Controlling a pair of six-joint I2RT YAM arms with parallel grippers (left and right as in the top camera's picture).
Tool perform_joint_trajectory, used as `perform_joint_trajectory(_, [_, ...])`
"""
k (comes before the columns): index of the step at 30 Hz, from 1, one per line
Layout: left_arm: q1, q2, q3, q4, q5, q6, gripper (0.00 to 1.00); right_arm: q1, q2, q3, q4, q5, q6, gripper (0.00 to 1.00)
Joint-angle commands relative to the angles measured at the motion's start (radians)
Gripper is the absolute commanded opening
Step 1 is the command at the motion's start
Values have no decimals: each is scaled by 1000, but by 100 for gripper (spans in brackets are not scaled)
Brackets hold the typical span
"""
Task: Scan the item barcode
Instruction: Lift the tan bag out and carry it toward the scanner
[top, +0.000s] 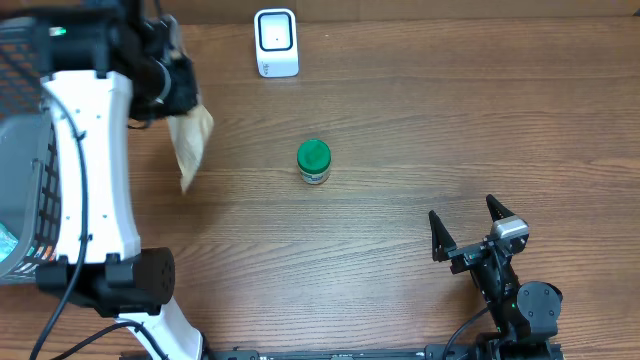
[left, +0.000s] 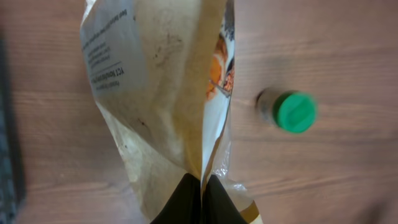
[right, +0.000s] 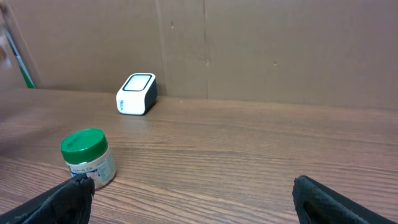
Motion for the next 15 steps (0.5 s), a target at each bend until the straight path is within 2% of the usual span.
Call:
perform_joint_trajectory(1, [-38, -3, -150, 54, -51, 29, 4, 5, -9, -6, 6, 0, 6, 100])
perform_joint_trajectory(10, [-136, -3, -541, 332, -200, 29, 4, 5, -9, -6, 6, 0, 6, 100])
perform_joint_trajectory(15, [-179, -3, -695, 494, -275, 35, 4, 5, -9, -6, 6, 0, 6, 100])
